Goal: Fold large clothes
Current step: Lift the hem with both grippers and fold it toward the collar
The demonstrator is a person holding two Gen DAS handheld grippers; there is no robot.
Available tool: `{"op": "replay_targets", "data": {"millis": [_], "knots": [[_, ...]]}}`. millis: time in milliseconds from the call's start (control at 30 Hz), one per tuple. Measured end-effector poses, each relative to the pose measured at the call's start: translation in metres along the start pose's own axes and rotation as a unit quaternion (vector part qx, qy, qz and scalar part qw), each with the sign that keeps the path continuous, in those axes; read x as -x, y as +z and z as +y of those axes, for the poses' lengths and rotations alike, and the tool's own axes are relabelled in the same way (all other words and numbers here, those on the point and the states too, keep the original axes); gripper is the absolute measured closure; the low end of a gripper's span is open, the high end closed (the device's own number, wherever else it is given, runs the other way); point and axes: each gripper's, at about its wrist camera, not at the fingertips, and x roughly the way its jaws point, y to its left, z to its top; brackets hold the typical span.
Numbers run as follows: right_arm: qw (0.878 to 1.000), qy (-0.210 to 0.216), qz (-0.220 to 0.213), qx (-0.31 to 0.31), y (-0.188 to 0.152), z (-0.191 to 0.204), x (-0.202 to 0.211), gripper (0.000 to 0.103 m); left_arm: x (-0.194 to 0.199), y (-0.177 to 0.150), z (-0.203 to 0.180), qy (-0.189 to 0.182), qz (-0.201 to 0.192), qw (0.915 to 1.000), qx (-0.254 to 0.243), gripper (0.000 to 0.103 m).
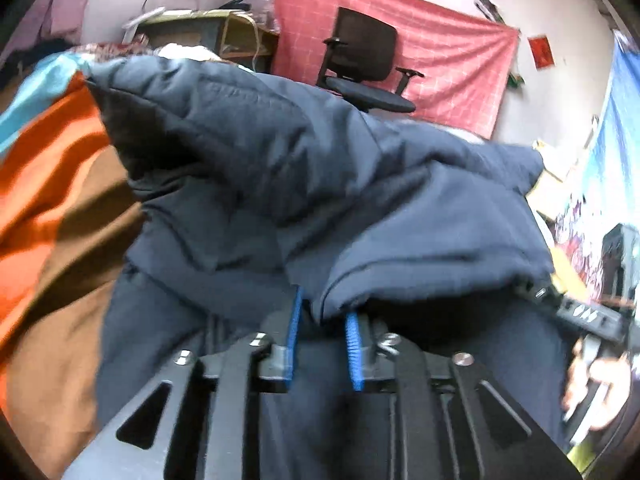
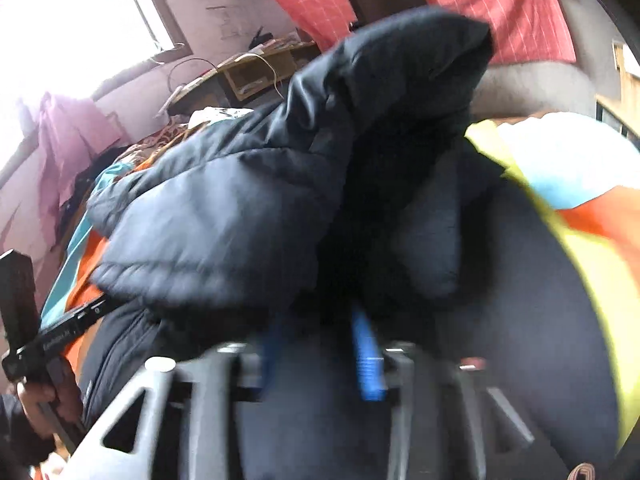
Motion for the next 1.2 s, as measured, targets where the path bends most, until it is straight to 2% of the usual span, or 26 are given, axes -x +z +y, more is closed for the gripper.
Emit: {"op": "replay_targets", "data": {"millis": [100, 200, 267, 367, 467, 500, 600, 767, 867, 1067, 1200], "knots": [[0.998, -0.034, -0.048, 0.022, 0.009, 0.000, 0.034, 0.053, 0.020, 0.000, 0.001, -0.003, -0.018, 0.9997, -0.015, 0.080], [0.990, -0.066, -0.116, 0.044, 0.036, 0.007, 0.057, 0.053, 0.035, 0.014, -0.003, 0.006, -0.058, 0.9981, -0.021, 0.072], [0.983, -0.082, -0.148, 0.067, 0.062, 0.017, 0.056, 0.053, 0.038, 0.042, -0.005, 0.016, -0.094, 0.9952, -0.019, 0.062], [0.970, -0.122, -0.178, 0.111, 0.097, 0.029, 0.037, 0.053, 0.042, 0.066, 0.003, 0.060, -0.129, 0.9897, -0.010, 0.061], [0.958, -0.181, -0.165, 0.147, 0.123, 0.032, -0.002, 0.055, 0.021, 0.095, 0.013, 0.113, -0.142, 0.9833, 0.008, 0.061], [0.956, -0.197, -0.158, 0.149, 0.130, 0.028, -0.018, 0.058, 0.010, 0.101, 0.019, 0.138, -0.138, 0.9807, 0.011, 0.061], [0.953, -0.238, -0.126, 0.141, 0.137, -0.006, -0.052, 0.066, -0.015, 0.098, 0.040, 0.166, -0.110, 0.9797, 0.023, 0.061], [0.968, -0.215, -0.087, 0.098, 0.120, -0.048, -0.097, 0.067, -0.047, 0.070, 0.069, 0.157, -0.078, 0.9830, 0.054, 0.061], [0.974, -0.196, -0.092, 0.072, 0.110, -0.061, -0.106, 0.068, -0.060, 0.063, 0.072, 0.156, -0.083, 0.9823, 0.063, 0.061], [0.990, -0.126, -0.071, 0.003, 0.104, -0.095, -0.111, 0.070, -0.070, 0.054, 0.074, 0.137, -0.110, 0.9809, 0.083, 0.060], [0.991, -0.120, -0.061, -0.004, 0.104, -0.097, -0.114, 0.070, -0.076, 0.054, 0.075, 0.135, -0.114, 0.9803, 0.088, 0.060]]}}
